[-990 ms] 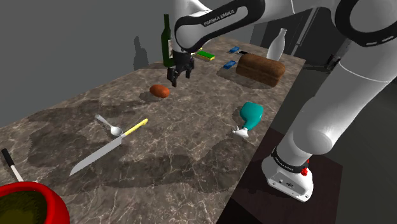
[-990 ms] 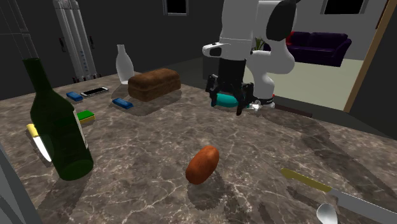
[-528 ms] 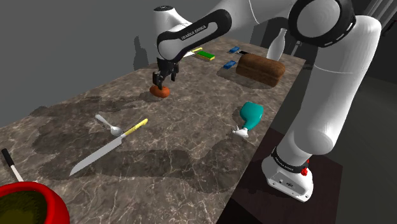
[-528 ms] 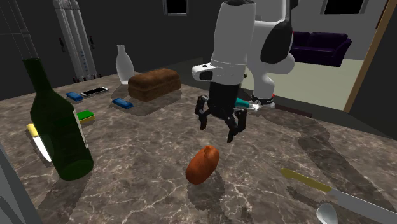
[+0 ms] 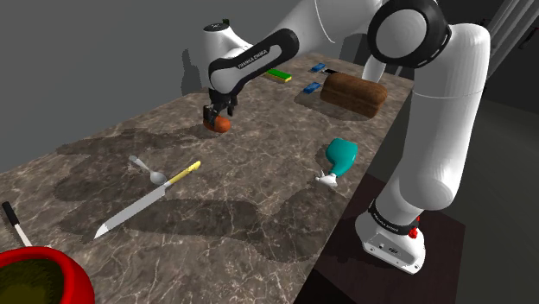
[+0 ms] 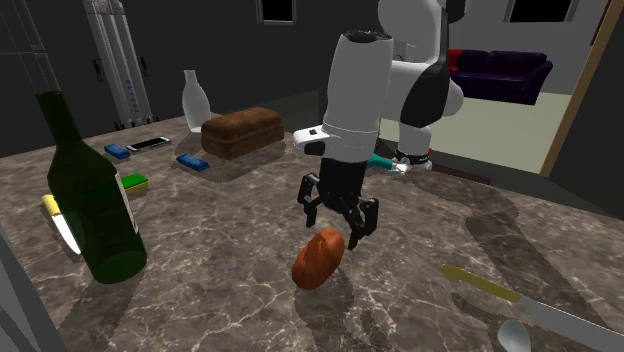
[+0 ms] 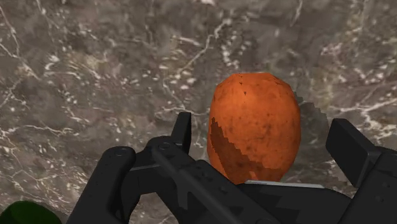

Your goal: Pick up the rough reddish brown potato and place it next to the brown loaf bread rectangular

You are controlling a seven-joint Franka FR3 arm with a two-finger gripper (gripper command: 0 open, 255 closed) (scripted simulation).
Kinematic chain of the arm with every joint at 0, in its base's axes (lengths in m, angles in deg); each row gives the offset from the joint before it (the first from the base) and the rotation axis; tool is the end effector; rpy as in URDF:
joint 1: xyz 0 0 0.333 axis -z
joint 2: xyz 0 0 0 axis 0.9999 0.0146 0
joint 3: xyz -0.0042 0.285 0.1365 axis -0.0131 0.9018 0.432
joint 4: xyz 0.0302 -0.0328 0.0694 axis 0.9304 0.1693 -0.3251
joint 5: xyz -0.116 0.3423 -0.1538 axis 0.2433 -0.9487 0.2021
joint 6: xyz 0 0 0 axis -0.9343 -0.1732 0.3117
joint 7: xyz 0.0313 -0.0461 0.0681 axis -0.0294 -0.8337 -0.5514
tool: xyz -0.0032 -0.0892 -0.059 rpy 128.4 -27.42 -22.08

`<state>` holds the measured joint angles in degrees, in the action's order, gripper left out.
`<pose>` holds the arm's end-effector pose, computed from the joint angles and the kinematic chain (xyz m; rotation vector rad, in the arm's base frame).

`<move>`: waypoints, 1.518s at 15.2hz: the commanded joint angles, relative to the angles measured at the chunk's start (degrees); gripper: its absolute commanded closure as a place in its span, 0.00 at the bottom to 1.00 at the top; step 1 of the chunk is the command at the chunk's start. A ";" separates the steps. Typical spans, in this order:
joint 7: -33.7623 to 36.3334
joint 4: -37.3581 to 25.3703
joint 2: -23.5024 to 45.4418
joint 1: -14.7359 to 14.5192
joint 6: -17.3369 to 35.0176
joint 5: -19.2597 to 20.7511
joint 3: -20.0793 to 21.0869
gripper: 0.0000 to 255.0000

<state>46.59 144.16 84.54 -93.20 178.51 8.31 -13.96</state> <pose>0.6369 0.1164 0.3545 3.0734 0.1126 0.1895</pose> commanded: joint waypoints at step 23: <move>-0.11 -0.92 -0.18 -0.04 -1.07 -0.12 0.07 1.00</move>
<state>46.64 143.50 84.79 -93.28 178.14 8.32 -13.94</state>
